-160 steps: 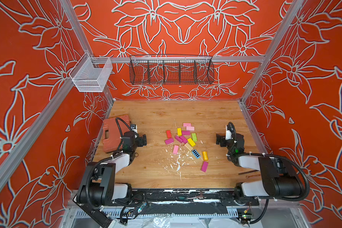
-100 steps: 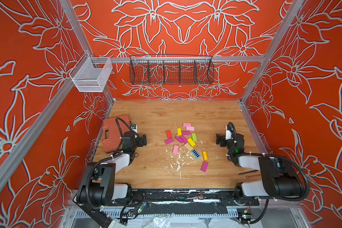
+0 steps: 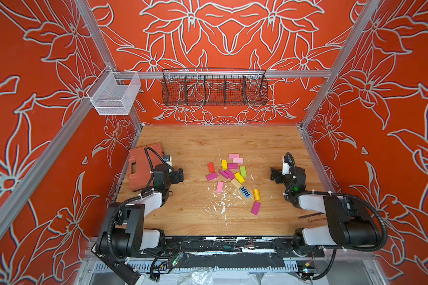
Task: Assemble the number 7 with building blocks
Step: Pick up the building block from the center of the board.
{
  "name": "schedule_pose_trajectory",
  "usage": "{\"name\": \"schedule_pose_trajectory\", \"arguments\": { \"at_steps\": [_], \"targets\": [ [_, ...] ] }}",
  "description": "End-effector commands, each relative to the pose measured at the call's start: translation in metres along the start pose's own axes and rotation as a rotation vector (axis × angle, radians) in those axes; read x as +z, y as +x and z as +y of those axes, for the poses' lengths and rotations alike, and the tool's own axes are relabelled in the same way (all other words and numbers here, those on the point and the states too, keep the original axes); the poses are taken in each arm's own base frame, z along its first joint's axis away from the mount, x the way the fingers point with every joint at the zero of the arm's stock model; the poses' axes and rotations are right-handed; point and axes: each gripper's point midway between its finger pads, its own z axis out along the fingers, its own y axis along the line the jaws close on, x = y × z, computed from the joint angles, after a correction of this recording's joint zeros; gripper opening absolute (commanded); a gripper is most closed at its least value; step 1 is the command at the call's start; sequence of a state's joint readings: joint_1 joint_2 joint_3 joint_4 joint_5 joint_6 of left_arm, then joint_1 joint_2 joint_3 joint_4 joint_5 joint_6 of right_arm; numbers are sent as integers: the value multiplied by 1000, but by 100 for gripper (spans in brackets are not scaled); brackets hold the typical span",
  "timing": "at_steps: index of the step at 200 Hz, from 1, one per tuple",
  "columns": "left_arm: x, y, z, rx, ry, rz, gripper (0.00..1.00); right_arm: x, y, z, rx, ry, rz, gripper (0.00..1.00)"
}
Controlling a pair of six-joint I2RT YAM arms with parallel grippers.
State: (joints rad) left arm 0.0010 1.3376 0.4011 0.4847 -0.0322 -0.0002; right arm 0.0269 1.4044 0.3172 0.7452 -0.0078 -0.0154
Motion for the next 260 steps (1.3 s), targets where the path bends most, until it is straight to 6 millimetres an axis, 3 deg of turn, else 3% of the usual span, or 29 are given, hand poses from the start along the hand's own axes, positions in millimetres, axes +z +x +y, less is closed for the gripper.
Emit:
{"name": "schedule_pose_trajectory", "arguments": {
  "at_steps": [1, 26, 51, 90, 119, 153, 176, 223, 260],
  "targets": [
    [1, -5, 2, -2, -4, -12, 97, 3, -14, -2, -13, 10, -36, 98],
    [-6, -23, 13, -42, -81, 24, 97, 3, -14, -2, -14, 8, -36, 98],
    [-8, -26, 19, -55, -160, 82, 97, 3, -14, -2, -14, 10, -36, 98],
    [-30, -56, 9, -30, -296, 80, 97, 3, -13, -2, -14, 10, -33, 98],
    [-44, -61, -6, -119, -318, 174, 97, 3, -13, -2, -13, 9, -35, 98],
    [-53, -41, -38, -116, -287, 305, 97, 3, -13, -2, -14, 8, -34, 98],
    [-59, -15, -50, -159, -251, 435, 97, 3, -13, -2, -11, 9, -33, 98],
    [-97, 23, -27, -248, -395, 594, 97, 4, -13, -2, -6, 8, -31, 98],
    [-102, 44, -27, -301, -388, 625, 97, -1, -19, 4, -34, -13, -68, 95]
  ]
}}
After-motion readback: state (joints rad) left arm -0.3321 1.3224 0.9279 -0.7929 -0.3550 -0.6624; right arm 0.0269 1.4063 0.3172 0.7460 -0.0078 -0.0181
